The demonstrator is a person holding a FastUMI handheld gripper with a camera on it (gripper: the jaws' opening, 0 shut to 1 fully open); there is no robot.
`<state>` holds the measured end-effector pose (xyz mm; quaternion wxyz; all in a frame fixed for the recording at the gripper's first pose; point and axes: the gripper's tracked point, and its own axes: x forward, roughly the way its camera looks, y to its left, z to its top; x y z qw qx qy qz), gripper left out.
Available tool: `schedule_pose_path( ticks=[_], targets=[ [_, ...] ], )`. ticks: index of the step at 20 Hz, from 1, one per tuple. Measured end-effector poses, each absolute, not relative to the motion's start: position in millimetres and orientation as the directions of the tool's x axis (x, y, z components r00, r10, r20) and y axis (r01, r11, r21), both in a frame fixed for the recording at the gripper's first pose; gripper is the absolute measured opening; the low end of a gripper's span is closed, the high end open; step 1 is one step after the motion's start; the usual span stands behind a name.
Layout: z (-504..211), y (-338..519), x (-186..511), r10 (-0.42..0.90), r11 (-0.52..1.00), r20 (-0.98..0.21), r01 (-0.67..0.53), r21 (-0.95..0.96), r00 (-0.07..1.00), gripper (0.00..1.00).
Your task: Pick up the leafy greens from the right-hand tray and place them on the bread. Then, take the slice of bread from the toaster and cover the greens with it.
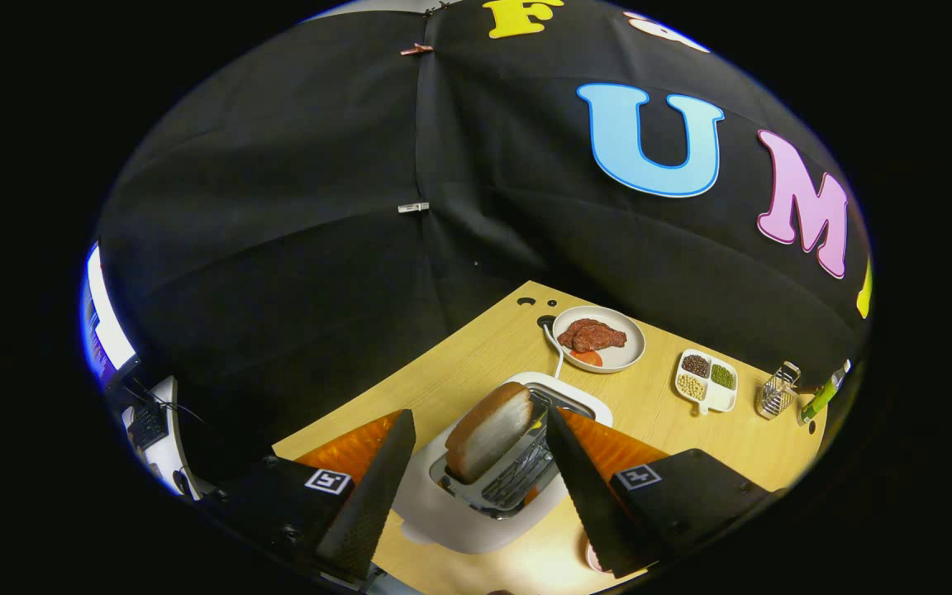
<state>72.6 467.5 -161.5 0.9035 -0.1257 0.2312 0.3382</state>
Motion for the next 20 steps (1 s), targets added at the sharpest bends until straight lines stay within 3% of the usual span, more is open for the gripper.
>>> schedule_pose_path(
  ticks=[3, 6, 10, 15, 20],
  targets=[
    [-180, 479, 83, 0.517, 0.759, -0.529, -0.646, -0.081, 0.673, 0.99],
    [-195, 484, 92, 0.481, 0.775, -0.554, -0.625, -0.093, 0.679, 0.87],
    [-202, 489, 93, 0.461, 0.776, -0.564, -0.620, -0.118, 0.685, 0.84],
    [-216, 484, 94, 0.404, 0.804, -0.610, -0.582, -0.118, 0.682, 0.63],
    [-215, 474, 94, 0.372, 0.834, -0.644, -0.545, -0.083, 0.668, 0.26]
  ],
)
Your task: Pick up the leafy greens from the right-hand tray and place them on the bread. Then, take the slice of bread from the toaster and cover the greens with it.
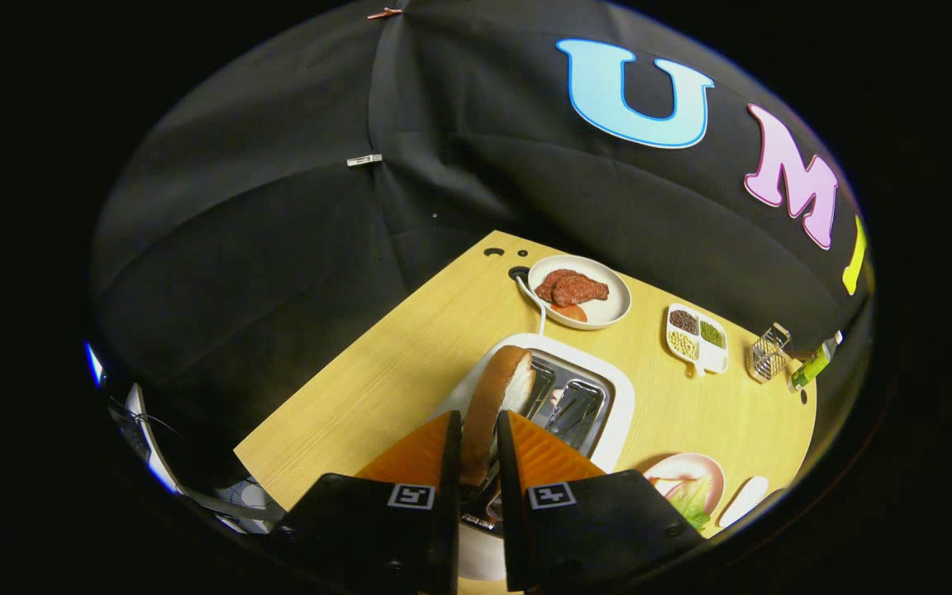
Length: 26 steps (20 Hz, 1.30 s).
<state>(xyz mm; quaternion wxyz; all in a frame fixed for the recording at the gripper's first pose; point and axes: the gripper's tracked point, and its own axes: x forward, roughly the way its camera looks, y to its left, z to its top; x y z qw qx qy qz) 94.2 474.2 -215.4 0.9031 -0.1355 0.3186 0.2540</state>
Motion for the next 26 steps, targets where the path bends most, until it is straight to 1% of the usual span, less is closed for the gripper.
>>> schedule_pose_path(
  ticks=[2, 3, 6, 13, 18, 23, 26],
  targets=[
    [-213, 469, 95, 0.372, 0.856, -0.655, -0.516, -0.032, 0.658, 0.18],
    [-212, 469, 93, 0.385, 0.859, -0.662, -0.511, 0.004, 0.643, 0.18],
    [-207, 467, 94, 0.433, 0.836, -0.663, -0.547, 0.042, 0.610, 0.12],
    [-170, 455, 95, 0.497, 0.827, -0.630, -0.547, 0.134, 0.597, 0.12],
    [-132, 433, 110, 0.524, 0.836, -0.575, -0.509, 0.207, 0.628, 0.11],
    [-105, 392, 114, 0.542, 0.833, -0.526, -0.498, 0.239, 0.655, 0.11],
    [-100, 352, 122, 0.514, 0.855, -0.515, -0.459, 0.241, 0.686, 0.11]
  ],
)
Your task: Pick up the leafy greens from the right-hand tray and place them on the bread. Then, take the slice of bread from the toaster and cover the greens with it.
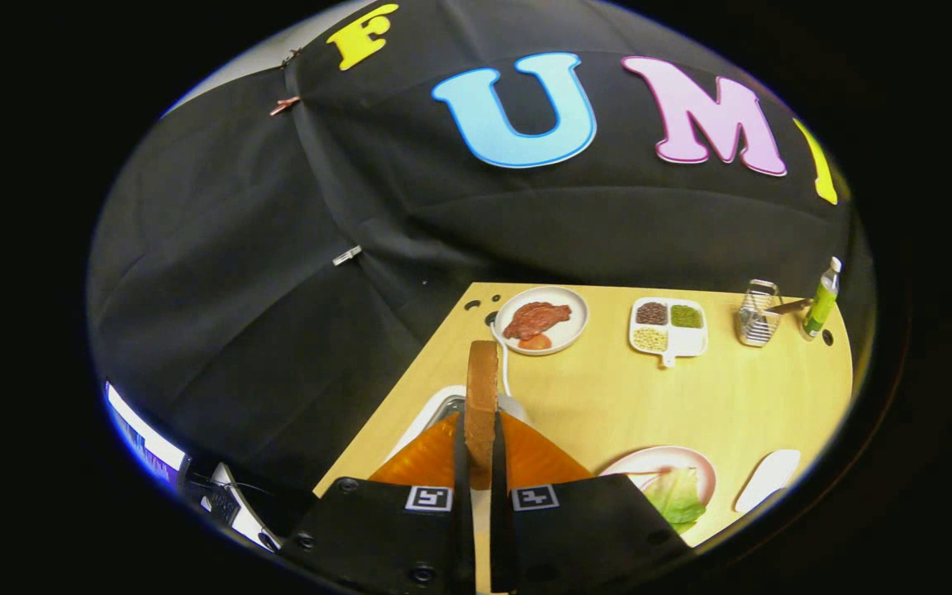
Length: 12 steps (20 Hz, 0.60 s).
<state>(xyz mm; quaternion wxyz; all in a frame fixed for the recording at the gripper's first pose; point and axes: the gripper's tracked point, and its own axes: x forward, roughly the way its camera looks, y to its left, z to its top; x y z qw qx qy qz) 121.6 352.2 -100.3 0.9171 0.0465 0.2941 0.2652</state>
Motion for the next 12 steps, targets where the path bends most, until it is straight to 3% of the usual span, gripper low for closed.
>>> schedule_pose_path(
  ticks=[12],
  targets=[
    [-163, 223, 123, 0.390, 0.918, -0.592, -0.247, 0.310, 0.706, 0.11]
  ],
)
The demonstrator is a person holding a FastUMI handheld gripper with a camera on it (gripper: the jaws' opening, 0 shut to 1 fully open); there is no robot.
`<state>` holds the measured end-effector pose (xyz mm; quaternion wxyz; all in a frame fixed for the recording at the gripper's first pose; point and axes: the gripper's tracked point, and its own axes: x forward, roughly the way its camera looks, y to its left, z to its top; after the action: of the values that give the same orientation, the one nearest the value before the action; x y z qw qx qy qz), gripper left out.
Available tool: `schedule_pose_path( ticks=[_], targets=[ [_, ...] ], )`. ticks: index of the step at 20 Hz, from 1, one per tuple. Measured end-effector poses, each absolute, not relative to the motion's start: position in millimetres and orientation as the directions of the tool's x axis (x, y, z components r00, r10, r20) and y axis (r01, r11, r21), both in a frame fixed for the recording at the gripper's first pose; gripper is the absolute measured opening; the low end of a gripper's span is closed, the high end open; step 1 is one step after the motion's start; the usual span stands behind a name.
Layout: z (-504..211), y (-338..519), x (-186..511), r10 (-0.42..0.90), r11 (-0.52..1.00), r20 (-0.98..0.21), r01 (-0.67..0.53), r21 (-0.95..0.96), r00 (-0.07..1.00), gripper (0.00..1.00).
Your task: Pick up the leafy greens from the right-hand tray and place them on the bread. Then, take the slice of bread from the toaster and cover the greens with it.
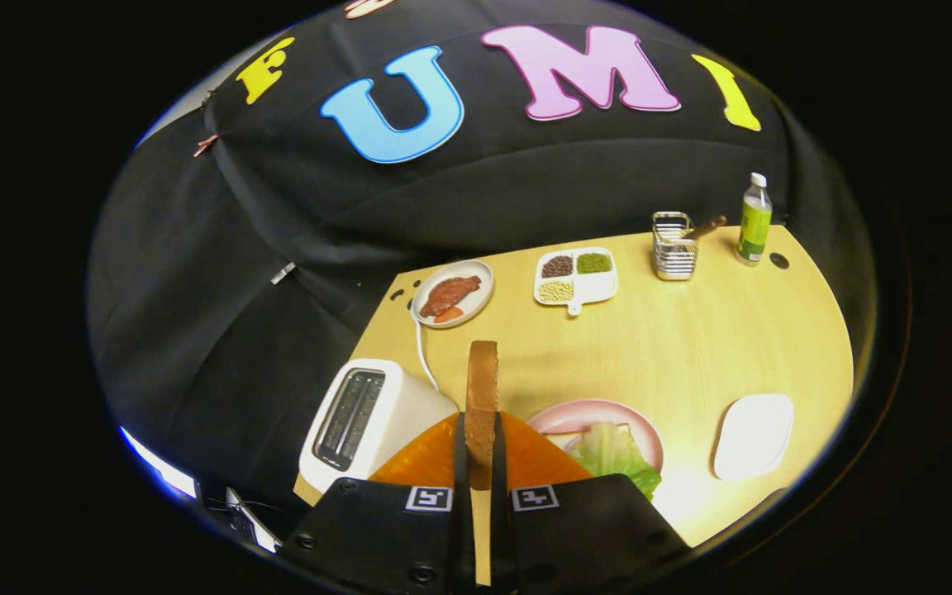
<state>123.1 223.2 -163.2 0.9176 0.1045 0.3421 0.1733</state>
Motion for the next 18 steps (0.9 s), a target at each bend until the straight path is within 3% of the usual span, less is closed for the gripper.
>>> schedule_pose_path(
  ticks=[14, 18],
  targets=[
    [-261, 194, 115, 0.384, 0.914, -0.674, -0.155, 0.376, 0.631, 0.11],
    [-270, 171, 124, 0.349, 0.925, -0.674, -0.125, 0.358, 0.651, 0.11]
  ],
)
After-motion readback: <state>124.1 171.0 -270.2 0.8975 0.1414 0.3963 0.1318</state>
